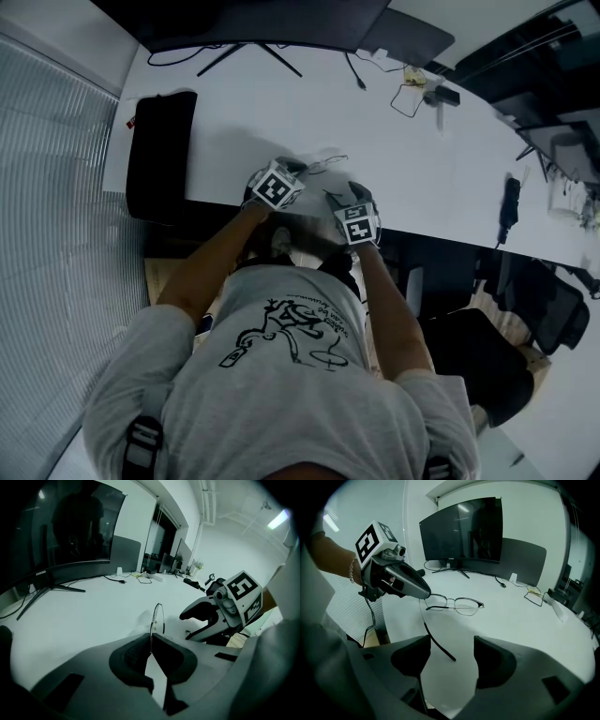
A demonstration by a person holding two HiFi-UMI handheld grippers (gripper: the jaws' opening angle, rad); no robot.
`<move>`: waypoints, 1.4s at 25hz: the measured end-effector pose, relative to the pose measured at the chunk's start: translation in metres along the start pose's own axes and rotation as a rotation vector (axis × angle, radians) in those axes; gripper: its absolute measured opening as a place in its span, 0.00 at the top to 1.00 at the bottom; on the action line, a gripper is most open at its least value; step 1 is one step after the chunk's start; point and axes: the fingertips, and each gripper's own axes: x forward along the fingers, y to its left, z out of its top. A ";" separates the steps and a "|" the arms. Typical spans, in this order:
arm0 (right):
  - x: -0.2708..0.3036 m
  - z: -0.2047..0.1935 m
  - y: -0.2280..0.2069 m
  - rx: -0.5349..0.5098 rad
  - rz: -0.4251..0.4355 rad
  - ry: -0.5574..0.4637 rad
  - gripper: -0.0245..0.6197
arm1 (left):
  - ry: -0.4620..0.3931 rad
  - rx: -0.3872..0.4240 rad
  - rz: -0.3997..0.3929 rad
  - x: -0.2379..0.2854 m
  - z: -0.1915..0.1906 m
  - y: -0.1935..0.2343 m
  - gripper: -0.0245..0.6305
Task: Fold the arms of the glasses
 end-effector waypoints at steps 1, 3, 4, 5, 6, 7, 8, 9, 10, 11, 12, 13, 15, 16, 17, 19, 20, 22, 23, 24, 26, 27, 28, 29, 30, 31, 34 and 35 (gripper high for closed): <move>0.000 0.000 -0.001 0.000 -0.001 0.000 0.50 | 0.003 0.004 0.000 -0.001 0.000 0.000 0.91; 0.000 0.001 -0.001 -0.001 -0.002 0.001 0.50 | 0.005 0.013 -0.002 -0.003 0.001 -0.001 0.91; 0.000 0.000 -0.002 -0.001 -0.002 0.001 0.50 | 0.006 0.015 -0.006 -0.003 0.000 -0.001 0.91; 0.000 0.000 -0.002 -0.001 -0.002 0.002 0.50 | 0.007 0.017 -0.012 -0.003 -0.001 -0.002 0.91; 0.001 -0.001 -0.002 0.000 -0.002 0.002 0.50 | 0.009 0.020 -0.020 -0.003 -0.002 -0.004 0.91; 0.001 -0.001 -0.003 0.000 -0.002 0.002 0.50 | 0.012 0.024 -0.026 -0.003 -0.003 -0.006 0.91; 0.001 -0.001 -0.003 0.000 -0.002 0.003 0.50 | 0.015 0.030 -0.030 -0.003 -0.003 -0.006 0.91; 0.001 -0.001 -0.003 0.001 -0.002 0.004 0.50 | 0.017 0.038 -0.031 -0.005 -0.003 -0.007 0.91; 0.001 -0.002 -0.004 0.001 -0.002 0.004 0.50 | 0.020 0.045 -0.035 -0.005 -0.004 -0.008 0.91; 0.001 -0.002 -0.004 0.002 -0.002 0.005 0.50 | 0.025 0.052 -0.041 -0.006 -0.004 -0.009 0.91; 0.001 -0.002 -0.004 0.003 -0.002 0.005 0.50 | 0.029 0.060 -0.045 -0.007 -0.005 -0.011 0.91; 0.000 -0.003 -0.004 0.004 -0.002 0.006 0.50 | 0.032 0.069 -0.050 -0.008 -0.005 -0.013 0.91; 0.000 -0.004 -0.004 0.004 -0.003 0.009 0.50 | 0.037 0.081 -0.063 -0.006 -0.007 -0.017 0.91; 0.000 -0.004 -0.004 0.005 -0.004 0.009 0.50 | 0.039 0.086 -0.065 -0.006 -0.008 -0.018 0.91; 0.000 -0.005 -0.005 0.005 -0.004 0.010 0.50 | 0.041 0.092 -0.065 -0.006 -0.009 -0.019 0.91; 0.000 -0.006 -0.005 0.007 -0.006 0.011 0.50 | 0.047 0.109 -0.065 -0.008 -0.009 -0.020 0.91; 0.000 -0.006 -0.005 0.009 -0.007 0.011 0.50 | 0.051 0.120 -0.067 -0.009 -0.010 -0.022 0.91; -0.001 -0.007 -0.006 0.012 -0.007 0.013 0.50 | 0.054 0.141 -0.075 -0.009 -0.011 -0.025 0.91; -0.001 -0.008 -0.007 0.013 -0.007 0.013 0.50 | 0.055 0.149 -0.080 -0.010 -0.010 -0.027 0.91; -0.002 -0.008 -0.007 0.015 -0.007 0.014 0.50 | 0.058 0.153 -0.087 -0.010 -0.010 -0.029 0.91; -0.003 -0.008 -0.008 0.018 -0.008 0.013 0.50 | 0.064 0.157 -0.101 -0.009 -0.012 -0.033 0.91; -0.003 -0.008 -0.009 0.019 -0.010 0.013 0.50 | 0.067 0.160 -0.105 -0.008 -0.013 -0.034 0.91; -0.003 -0.009 -0.009 0.019 -0.011 0.014 0.50 | 0.069 0.166 -0.108 -0.008 -0.015 -0.036 0.91; -0.003 -0.010 -0.009 0.021 -0.012 0.015 0.50 | 0.071 0.175 -0.113 -0.008 -0.015 -0.037 0.91; -0.003 -0.010 -0.010 0.022 -0.013 0.017 0.50 | 0.072 0.186 -0.117 -0.008 -0.015 -0.039 0.91; -0.004 -0.011 -0.010 0.023 -0.014 0.018 0.50 | 0.076 0.195 -0.122 -0.010 -0.014 -0.040 0.91; -0.004 -0.012 -0.011 0.025 -0.017 0.019 0.50 | 0.086 0.205 -0.134 -0.011 -0.016 -0.045 0.91; -0.004 -0.012 -0.012 0.026 -0.018 0.019 0.50 | 0.088 0.207 -0.138 -0.011 -0.017 -0.047 0.91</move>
